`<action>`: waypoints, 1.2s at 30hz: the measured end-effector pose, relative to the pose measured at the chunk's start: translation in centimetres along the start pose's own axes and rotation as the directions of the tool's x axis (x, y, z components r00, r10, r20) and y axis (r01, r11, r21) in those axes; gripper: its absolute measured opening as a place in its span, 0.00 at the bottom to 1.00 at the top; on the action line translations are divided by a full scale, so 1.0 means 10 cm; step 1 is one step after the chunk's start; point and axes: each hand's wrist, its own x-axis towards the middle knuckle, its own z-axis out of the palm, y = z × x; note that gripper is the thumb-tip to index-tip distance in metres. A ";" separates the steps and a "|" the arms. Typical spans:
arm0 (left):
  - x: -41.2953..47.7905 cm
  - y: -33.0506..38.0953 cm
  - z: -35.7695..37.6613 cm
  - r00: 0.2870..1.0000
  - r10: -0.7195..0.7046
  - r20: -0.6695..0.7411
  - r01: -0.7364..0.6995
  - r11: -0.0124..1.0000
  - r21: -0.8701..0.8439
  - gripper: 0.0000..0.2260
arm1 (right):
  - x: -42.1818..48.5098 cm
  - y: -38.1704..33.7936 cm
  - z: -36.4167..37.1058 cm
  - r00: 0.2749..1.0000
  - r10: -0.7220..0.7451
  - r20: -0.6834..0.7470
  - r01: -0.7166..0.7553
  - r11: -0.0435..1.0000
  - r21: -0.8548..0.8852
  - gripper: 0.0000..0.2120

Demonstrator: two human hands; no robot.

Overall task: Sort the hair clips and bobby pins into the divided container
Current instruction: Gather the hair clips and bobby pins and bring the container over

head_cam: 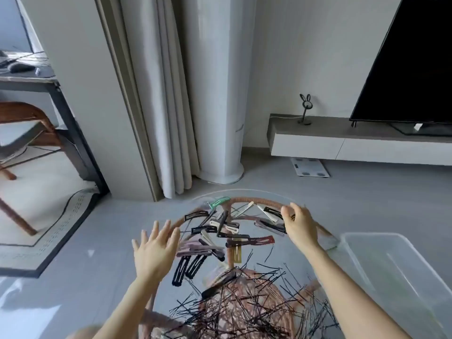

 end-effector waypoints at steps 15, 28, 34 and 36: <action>0.02 0.39 0.17 0.955 0.284 0.080 -0.242 0.909 -0.340 0.21 | -0.64 -0.52 0.40 0.790 -0.483 0.377 0.409 0.874 0.263 0.16; 1.15 0.75 0.36 0.879 0.424 0.218 -0.378 0.899 -0.222 0.24 | 0.44 -0.84 0.82 0.873 -0.300 0.385 0.307 0.951 0.045 0.20; 0.71 0.70 0.30 0.908 0.360 0.215 -0.180 0.797 -0.576 0.19 | -0.02 -0.74 0.83 0.812 -0.383 0.440 0.231 0.904 0.360 0.17; 0.54 0.62 0.28 0.909 0.365 0.201 -0.156 0.744 -0.650 0.19 | -0.23 -0.67 0.76 0.809 -0.375 0.452 0.174 0.888 0.425 0.16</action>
